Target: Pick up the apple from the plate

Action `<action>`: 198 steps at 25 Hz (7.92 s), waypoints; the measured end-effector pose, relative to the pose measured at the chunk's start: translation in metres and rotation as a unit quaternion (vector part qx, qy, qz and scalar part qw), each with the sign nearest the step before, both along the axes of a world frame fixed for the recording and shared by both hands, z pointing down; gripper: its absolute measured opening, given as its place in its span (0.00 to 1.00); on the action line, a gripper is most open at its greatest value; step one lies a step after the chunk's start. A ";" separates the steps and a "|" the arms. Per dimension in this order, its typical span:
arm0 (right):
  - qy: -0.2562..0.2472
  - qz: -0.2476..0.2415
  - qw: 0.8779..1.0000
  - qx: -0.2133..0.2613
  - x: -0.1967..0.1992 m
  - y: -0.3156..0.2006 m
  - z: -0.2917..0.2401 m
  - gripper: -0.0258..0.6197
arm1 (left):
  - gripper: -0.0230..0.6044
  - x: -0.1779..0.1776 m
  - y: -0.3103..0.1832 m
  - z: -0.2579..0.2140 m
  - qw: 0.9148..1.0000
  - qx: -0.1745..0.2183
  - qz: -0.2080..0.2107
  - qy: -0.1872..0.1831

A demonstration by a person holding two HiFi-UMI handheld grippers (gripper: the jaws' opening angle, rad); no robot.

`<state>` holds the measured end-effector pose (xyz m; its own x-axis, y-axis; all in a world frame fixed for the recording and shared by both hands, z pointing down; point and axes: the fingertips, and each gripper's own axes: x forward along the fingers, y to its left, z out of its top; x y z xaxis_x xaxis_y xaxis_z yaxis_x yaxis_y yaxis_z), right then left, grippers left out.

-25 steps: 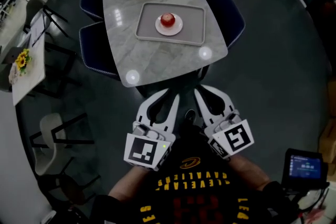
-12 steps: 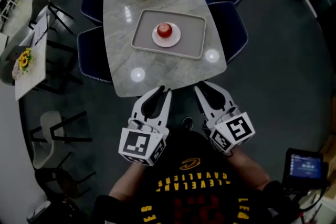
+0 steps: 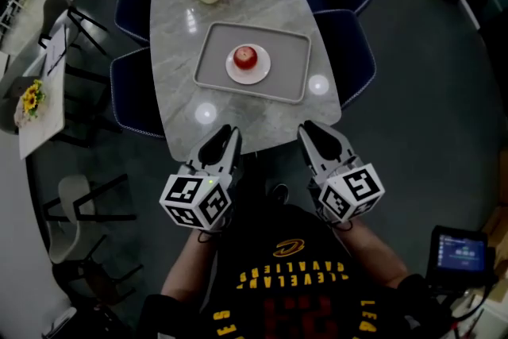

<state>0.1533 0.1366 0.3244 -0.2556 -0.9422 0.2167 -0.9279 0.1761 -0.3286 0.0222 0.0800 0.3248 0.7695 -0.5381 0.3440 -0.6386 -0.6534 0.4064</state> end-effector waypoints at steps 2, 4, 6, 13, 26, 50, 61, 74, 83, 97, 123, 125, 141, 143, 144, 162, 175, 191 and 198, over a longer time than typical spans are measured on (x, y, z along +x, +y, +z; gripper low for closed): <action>-0.004 0.004 1.000 -0.010 0.005 -0.011 0.007 0.10 | 0.14 0.000 -0.016 0.010 1.000 -0.012 -0.001 -0.005; -0.007 0.004 1.000 -0.019 0.009 -0.025 0.012 0.10 | 0.14 -0.001 -0.033 0.018 1.000 -0.023 -0.003 -0.011; -0.010 0.010 0.999 -0.028 0.016 -0.041 0.019 0.11 | 0.14 -0.001 -0.052 0.027 0.999 -0.033 -0.007 -0.018; -0.012 0.020 0.998 -0.057 0.034 -0.114 0.052 0.11 | 0.22 0.004 -0.123 0.070 0.996 -0.064 -0.005 -0.056; 0.004 0.038 0.989 -0.146 0.043 -0.171 0.115 0.11 | 0.22 0.012 -0.185 0.133 0.984 -0.134 0.047 -0.108; -0.082 0.056 0.947 -0.306 0.053 -0.236 0.247 0.11 | 0.22 0.045 -0.260 0.255 0.943 -0.257 0.116 -0.175; -0.146 0.085 0.922 -0.350 0.051 -0.238 0.269 0.11 | 0.22 0.052 -0.256 0.264 0.932 -0.265 0.142 -0.204; -0.164 0.093 0.913 -0.362 0.051 -0.237 0.273 0.11 | 0.17 0.057 -0.256 0.268 0.930 -0.260 0.136 -0.224; -0.203 0.089 0.899 -0.378 0.051 -0.238 0.271 0.10 | 0.16 0.056 -0.256 0.267 0.931 -0.263 0.127 -0.220; -0.173 0.093 0.903 -0.383 0.051 -0.238 0.272 0.10 | 0.16 0.055 -0.256 0.268 0.931 -0.268 0.123 -0.217; -0.232 0.127 0.882 -0.390 0.051 -0.240 0.273 0.11 | 0.15 0.054 -0.252 0.265 0.929 -0.273 0.125 -0.218; -0.232 0.127 0.882 -0.391 0.053 -0.241 0.272 0.10 | 0.15 0.054 -0.252 0.266 0.928 -0.275 0.126 -0.216; -0.231 0.082 0.886 -0.394 0.053 -0.248 0.261 0.10 | 0.13 0.053 -0.253 0.263 0.927 -0.331 0.078 -0.160; -0.229 0.071 0.887 -0.394 0.054 -0.250 0.256 0.10 | 0.12 0.053 -0.253 0.260 0.926 -0.342 0.062 -0.148; -0.229 0.066 0.887 -0.395 0.054 -0.250 0.254 0.10 | 0.12 0.053 -0.252 0.258 0.926 -0.346 0.055 -0.142; -0.222 0.010 0.888 -0.402 0.041 -0.257 0.246 0.10 | 0.11 0.033 -0.245 0.247 0.923 -0.370 0.000 -0.106; -0.201 -0.052 0.892 -0.403 0.011 -0.265 0.240 0.10 | 0.11 -0.002 -0.235 0.238 0.924 -0.369 -0.062 -0.078; -0.157 -0.162 0.884 -0.409 -0.052 -0.233 0.223 0.10 | 0.11 -0.068 -0.169 0.218 0.915 -0.364 -0.169 -0.041; -0.140 -0.206 0.876 -0.412 -0.076 -0.206 0.205 0.10 | 0.11 -0.090 -0.128 0.203 0.905 -0.367 -0.215 -0.011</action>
